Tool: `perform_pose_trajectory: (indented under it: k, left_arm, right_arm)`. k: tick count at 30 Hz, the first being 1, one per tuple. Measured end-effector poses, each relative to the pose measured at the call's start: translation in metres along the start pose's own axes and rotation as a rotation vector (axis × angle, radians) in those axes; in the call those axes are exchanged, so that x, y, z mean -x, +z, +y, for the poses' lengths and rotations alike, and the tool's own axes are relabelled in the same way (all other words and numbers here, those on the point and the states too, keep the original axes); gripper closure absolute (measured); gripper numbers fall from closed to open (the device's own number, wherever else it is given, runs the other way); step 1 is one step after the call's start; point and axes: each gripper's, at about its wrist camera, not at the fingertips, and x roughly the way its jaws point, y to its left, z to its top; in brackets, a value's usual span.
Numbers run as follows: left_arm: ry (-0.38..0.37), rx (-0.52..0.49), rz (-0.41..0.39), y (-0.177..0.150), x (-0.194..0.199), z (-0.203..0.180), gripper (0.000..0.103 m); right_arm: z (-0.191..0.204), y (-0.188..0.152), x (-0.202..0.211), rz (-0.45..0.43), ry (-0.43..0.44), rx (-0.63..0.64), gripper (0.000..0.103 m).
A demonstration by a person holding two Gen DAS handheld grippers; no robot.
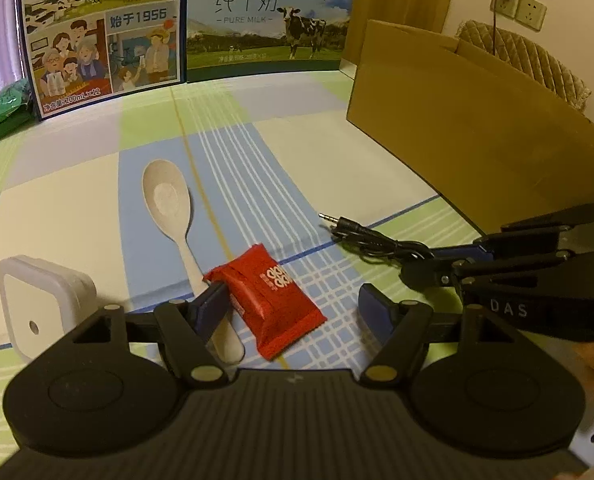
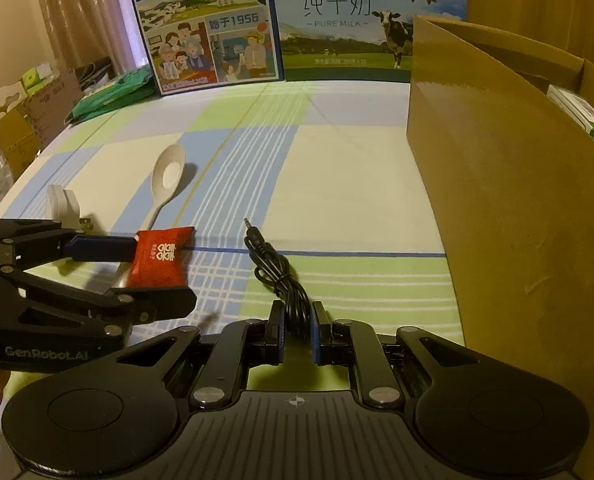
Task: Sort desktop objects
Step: 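Grasp the red candy packet with the left tool while the right grasps the black cable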
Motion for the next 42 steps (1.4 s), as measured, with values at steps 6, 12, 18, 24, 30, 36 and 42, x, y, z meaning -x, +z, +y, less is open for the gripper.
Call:
perform_pose_trajectory:
  k: [6,12,18,24,30,36,42]
  left_arm:
    - [0.052,0.014,-0.001,0.004,0.001,0.006,0.037]
    - [-0.012,-0.019,-0.027,0.008,0.003,0.0,0.045]
    - [0.016,-0.039,0.021,0.01,-0.009,-0.002,0.046]
    - [0.061,-0.044,0.035,0.012,-0.006,0.0,0.064]
    - [0.066,-0.069,0.037,0.011,-0.004,-0.005,0.074]
    - [0.069,-0.088,0.036,0.01,-0.003,-0.01,0.078]
    - [0.063,-0.105,0.047,0.006,0.003,-0.019,0.08]
  right_arm:
    - [0.001,-0.001,0.001,0.003,-0.003,0.022,0.094]
    - [0.003,0.0,-0.002,0.0,-0.023,0.055,0.092]
    - [0.003,0.001,-0.004,0.0,-0.023,0.08,0.079]
    - [0.004,0.003,-0.011,-0.02,-0.01,0.119,0.068]
    - [0.0,0.006,-0.018,-0.065,0.006,0.113,0.068]
    - [0.005,0.003,-0.023,-0.107,0.0,0.16,0.07]
    - [0.009,0.001,-0.02,-0.11,-0.009,0.139,0.091]
